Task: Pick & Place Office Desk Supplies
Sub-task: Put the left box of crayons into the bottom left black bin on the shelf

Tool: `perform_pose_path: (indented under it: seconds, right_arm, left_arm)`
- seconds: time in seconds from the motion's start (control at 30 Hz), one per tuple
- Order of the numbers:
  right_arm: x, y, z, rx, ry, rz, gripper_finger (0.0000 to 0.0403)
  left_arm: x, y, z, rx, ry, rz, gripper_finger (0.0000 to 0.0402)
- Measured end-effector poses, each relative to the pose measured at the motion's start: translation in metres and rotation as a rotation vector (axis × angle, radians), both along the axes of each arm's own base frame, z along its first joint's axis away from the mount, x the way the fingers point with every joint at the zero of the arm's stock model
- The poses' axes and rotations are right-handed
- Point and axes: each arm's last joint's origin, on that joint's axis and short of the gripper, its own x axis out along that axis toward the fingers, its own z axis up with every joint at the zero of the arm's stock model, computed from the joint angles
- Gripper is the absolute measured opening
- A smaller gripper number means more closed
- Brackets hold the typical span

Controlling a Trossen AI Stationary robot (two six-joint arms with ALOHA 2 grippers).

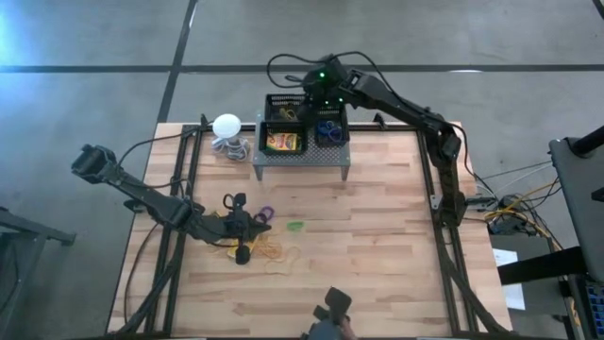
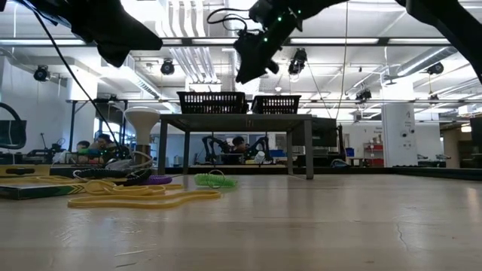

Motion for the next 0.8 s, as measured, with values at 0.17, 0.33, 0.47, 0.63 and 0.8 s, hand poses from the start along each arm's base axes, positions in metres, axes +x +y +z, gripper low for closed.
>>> perform_pose_path:
  seconds: [0.17, 0.33, 0.47, 0.63, 0.8]
  right_arm:
    - [0.000, 0.033, 0.016, 0.013, 0.044, 0.073, 0.0146]
    - [0.011, 0.097, 0.012, 0.010, 0.084, 0.235, 0.0126]
    - [0.016, 0.158, -0.003, 0.027, 0.084, 0.359, 0.0109]
    - [0.016, 0.229, -0.040, 0.016, 0.069, 0.414, 0.0091]
    - [0.000, 0.284, -0.081, -0.049, 0.019, 0.318, 0.0074]
  left_arm:
    - [0.000, 0.000, 0.000, 0.000, 0.000, 0.000, 0.0001]
    - [0.000, 0.000, 0.000, -0.010, -0.001, 0.003, 0.0001]
    - [0.000, 0.000, 0.000, -0.023, 0.003, 0.006, 0.0001]
    - [-0.001, 0.000, -0.003, -0.034, 0.025, 0.016, 0.0001]
    - [-0.005, 0.002, -0.009, -0.045, 0.088, 0.040, 0.0001]
